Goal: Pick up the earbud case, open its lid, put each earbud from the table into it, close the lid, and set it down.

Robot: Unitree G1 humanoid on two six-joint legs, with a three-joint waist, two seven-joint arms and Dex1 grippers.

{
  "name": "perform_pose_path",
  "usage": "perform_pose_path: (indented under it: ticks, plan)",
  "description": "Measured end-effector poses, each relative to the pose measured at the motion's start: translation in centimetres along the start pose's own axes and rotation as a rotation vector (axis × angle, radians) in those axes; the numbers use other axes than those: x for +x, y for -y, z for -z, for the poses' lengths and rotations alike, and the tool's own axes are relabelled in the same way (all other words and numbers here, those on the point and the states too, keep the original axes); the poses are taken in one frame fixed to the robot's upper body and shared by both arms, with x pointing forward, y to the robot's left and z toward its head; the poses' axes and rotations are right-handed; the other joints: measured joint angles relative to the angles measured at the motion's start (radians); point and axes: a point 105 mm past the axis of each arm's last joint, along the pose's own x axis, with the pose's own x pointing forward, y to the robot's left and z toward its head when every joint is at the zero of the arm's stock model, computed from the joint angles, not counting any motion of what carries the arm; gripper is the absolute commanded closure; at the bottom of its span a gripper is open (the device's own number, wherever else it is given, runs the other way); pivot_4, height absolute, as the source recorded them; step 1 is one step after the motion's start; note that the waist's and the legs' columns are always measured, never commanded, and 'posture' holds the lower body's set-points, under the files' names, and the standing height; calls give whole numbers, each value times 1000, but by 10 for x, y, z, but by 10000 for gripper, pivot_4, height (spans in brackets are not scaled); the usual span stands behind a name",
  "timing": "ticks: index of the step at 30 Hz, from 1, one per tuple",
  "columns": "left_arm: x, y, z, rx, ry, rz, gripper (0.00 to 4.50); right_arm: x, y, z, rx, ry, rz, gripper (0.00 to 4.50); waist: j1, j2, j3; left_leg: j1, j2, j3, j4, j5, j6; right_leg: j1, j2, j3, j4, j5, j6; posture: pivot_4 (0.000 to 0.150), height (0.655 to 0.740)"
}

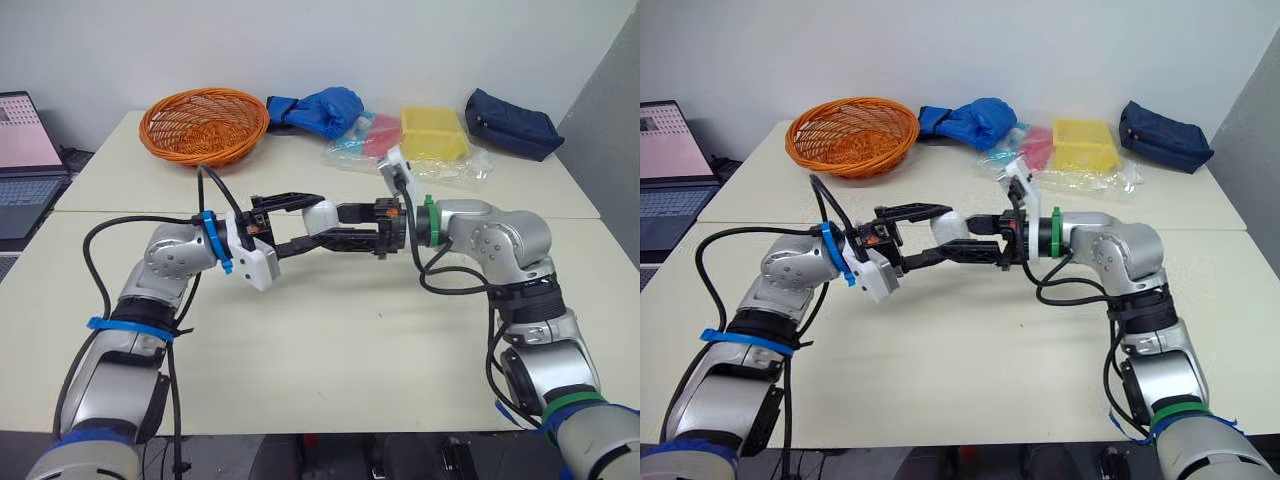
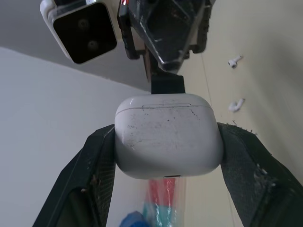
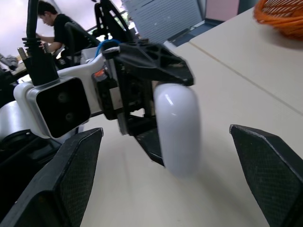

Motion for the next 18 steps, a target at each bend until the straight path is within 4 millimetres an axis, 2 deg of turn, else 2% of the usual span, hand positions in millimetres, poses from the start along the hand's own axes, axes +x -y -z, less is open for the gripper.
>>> perform_pose_path:
  ticks: [10,12,14,18]
  plan:
    - [3,3,0,13,19,-12,17048,13,2,2,29,17,46,0,-1,0,0,1,0,0,0,0,0,0,2,-1,1,0,0,1500,7400]
    - [4,1,1,19,18,-17,17047,13,5,3,33,14,63,3727,-1,0,0,1,0,0,0,0,0,0,2,0,1,0,0,1500,7400]
    - [4,-1,1,21,18,-25,17047,12,8,4,37,13,74,9353,-1,0,0,1,0,0,0,0,0,0,2,0,1,0,0,1500,7400]
    - [4,-2,1,20,17,-38,17047,11,11,8,50,10,87,23766,-1,0,0,1,0,0,0,0,0,0,2,-1,1,0,0,1500,7400]
